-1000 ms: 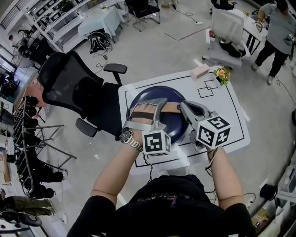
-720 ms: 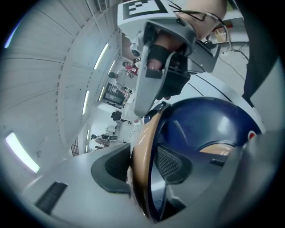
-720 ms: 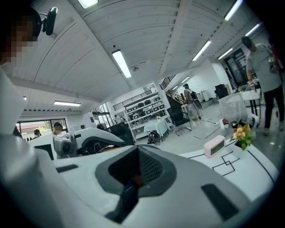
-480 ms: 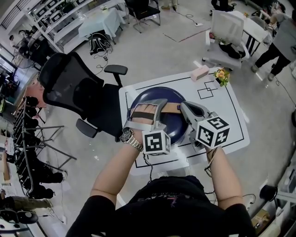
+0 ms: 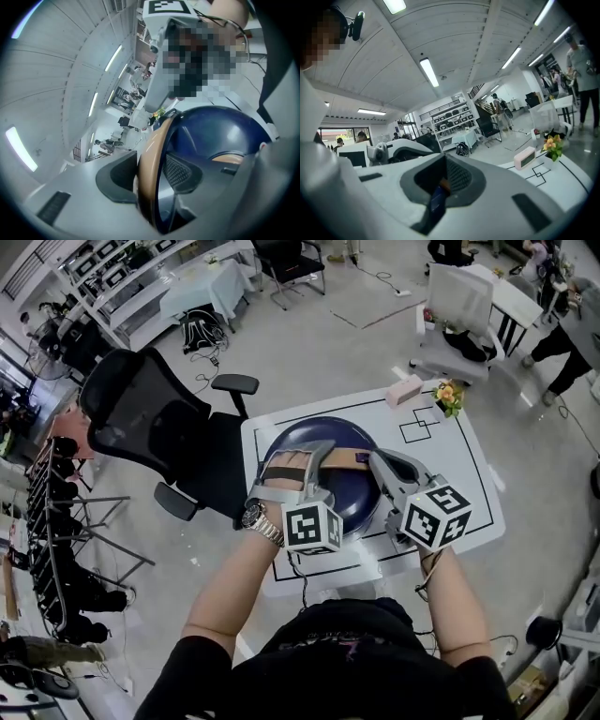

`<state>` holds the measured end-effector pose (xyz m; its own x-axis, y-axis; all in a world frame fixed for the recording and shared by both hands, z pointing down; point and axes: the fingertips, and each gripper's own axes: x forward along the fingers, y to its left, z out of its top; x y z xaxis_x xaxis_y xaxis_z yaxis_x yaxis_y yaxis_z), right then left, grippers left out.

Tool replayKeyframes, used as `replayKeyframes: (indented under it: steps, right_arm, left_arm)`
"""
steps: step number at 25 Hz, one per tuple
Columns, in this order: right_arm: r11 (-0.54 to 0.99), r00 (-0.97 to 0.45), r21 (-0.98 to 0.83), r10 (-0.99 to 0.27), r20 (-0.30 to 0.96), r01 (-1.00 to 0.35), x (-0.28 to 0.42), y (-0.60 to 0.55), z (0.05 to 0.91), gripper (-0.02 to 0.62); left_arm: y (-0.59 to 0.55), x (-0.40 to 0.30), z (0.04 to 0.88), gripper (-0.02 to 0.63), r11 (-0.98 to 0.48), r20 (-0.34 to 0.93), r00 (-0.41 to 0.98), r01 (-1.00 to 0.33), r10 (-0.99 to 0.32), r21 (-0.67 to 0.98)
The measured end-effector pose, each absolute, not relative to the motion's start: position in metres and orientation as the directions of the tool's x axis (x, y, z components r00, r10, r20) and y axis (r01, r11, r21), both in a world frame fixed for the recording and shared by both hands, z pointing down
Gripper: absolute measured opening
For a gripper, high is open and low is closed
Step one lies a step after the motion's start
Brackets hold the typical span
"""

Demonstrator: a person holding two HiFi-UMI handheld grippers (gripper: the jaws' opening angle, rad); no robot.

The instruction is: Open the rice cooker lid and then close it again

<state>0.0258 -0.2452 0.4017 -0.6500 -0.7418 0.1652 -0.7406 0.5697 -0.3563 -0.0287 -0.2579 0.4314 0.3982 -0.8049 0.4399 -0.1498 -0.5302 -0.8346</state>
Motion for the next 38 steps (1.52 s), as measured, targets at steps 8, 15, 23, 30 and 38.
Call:
replayKeyframes:
  steps: [8,15,23,30,38]
  right_arm:
    - [0.561,-0.612,-0.329,-0.788,0.069,-0.759,0.051,-0.24,0.358,0.002]
    - [0.544,-0.588,-0.321,-0.808,0.049,-0.775,0.059,-0.24,0.344,0.002]
    - [0.559,-0.599,-0.312,-0.8,0.041,-0.768,0.041,-0.239,0.34,0.002]
    - [0.591,-0.63,-0.301,-0.776,0.043,-0.749,0.009,-0.236,0.335,0.002]
    - [0.637,-0.674,-0.297,-0.738,0.033,-0.712,-0.031,-0.236,0.337,0.002]
  left_arm:
    - [-0.259,-0.045,0.405,0.166,-0.544,0.405,0.429,-0.274,-0.807,-0.793]
    - [-0.26,-0.073,0.374,0.166,-0.547,0.344,0.461,-0.435,-0.818,-0.716]
    - [-0.257,-0.113,0.347,0.166,-0.523,0.245,0.484,-0.601,-0.84,-0.605]
    - [-0.254,-0.159,0.328,0.156,-0.483,0.163,0.468,-0.724,-0.869,-0.492]
    - [-0.255,-0.207,0.321,0.137,-0.407,0.103,0.401,-0.823,-0.91,-0.397]
